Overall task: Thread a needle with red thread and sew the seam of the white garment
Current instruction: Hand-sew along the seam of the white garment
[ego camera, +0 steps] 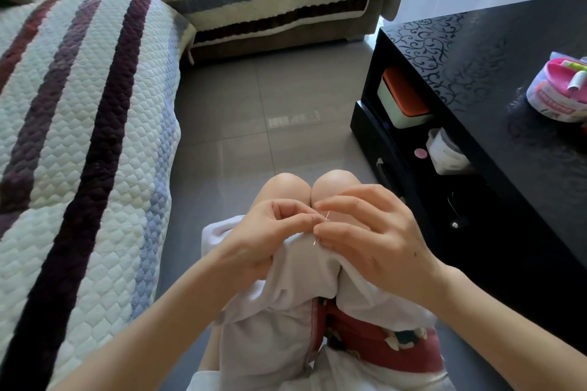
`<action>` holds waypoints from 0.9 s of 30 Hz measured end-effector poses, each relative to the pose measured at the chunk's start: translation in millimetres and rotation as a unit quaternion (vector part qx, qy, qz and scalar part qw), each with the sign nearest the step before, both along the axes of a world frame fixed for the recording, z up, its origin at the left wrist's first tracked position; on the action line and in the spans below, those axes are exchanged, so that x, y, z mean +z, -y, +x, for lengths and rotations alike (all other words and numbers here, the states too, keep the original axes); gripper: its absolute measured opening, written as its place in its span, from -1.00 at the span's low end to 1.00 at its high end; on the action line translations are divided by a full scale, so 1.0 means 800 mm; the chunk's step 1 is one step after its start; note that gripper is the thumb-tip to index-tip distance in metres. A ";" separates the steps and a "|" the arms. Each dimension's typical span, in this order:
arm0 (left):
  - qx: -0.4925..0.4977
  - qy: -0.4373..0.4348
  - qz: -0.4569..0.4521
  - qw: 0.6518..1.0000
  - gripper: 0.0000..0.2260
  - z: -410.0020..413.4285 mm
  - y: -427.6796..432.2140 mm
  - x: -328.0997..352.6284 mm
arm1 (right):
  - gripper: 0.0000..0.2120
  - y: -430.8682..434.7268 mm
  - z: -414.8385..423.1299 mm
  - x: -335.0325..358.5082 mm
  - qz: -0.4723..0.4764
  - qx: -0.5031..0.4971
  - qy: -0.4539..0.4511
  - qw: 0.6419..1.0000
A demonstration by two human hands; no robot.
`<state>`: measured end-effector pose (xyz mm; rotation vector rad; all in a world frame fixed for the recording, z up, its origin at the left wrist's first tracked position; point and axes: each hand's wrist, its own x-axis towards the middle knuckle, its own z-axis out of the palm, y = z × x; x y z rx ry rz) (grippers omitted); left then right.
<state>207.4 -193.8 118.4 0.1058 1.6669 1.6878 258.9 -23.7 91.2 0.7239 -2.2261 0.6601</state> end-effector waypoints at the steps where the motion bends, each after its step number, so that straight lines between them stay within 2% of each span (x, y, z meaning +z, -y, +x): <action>1: -0.008 0.013 0.000 1.000 -0.69 0.000 0.000 0.001 | -0.89 0.000 0.000 0.001 0.021 -0.003 -0.010 1.000; 4: -0.029 0.026 0.004 0.999 -0.73 -0.003 0.002 0.002 | -0.82 0.000 -0.004 0.003 0.028 0.002 -0.013 1.000; 10: 0.000 -0.027 -0.019 0.999 -0.73 0.001 -0.003 0.000 | -0.83 0.006 0.000 0.011 -0.080 0.082 0.070 0.991; 13: 0.024 -0.043 -0.029 0.998 -0.81 0.003 -0.009 -0.004 | -0.92 0.008 0.006 0.020 -0.136 0.091 0.086 0.983; 17: 0.050 -0.038 -0.055 0.997 -0.85 0.005 -0.009 -0.015 | -0.89 0.009 0.014 0.034 -0.197 0.092 0.109 0.970; 19: 0.041 -0.021 -0.039 0.998 -0.85 0.004 -0.013 -0.016 | -0.89 0.004 0.015 0.041 -0.286 0.092 0.180 0.937; 22: 0.055 0.041 0.002 0.998 -0.83 -0.007 -0.017 -0.015 | -0.82 -0.013 0.013 0.055 -0.420 0.125 0.265 0.859; 24: 0.028 0.099 0.039 0.994 -0.92 -0.013 -0.021 -0.011 | -0.75 -0.024 0.011 0.063 -0.480 0.157 0.299 0.810; 25: 0.016 0.133 0.052 0.990 -0.89 -0.015 -0.022 -0.007 | -0.73 -0.028 0.010 0.066 -0.507 0.173 0.317 0.783; 27: 0.009 0.165 0.072 0.984 -0.92 -0.019 -0.026 0.002 | -0.77 -0.035 0.009 0.068 -0.547 0.190 0.340 0.741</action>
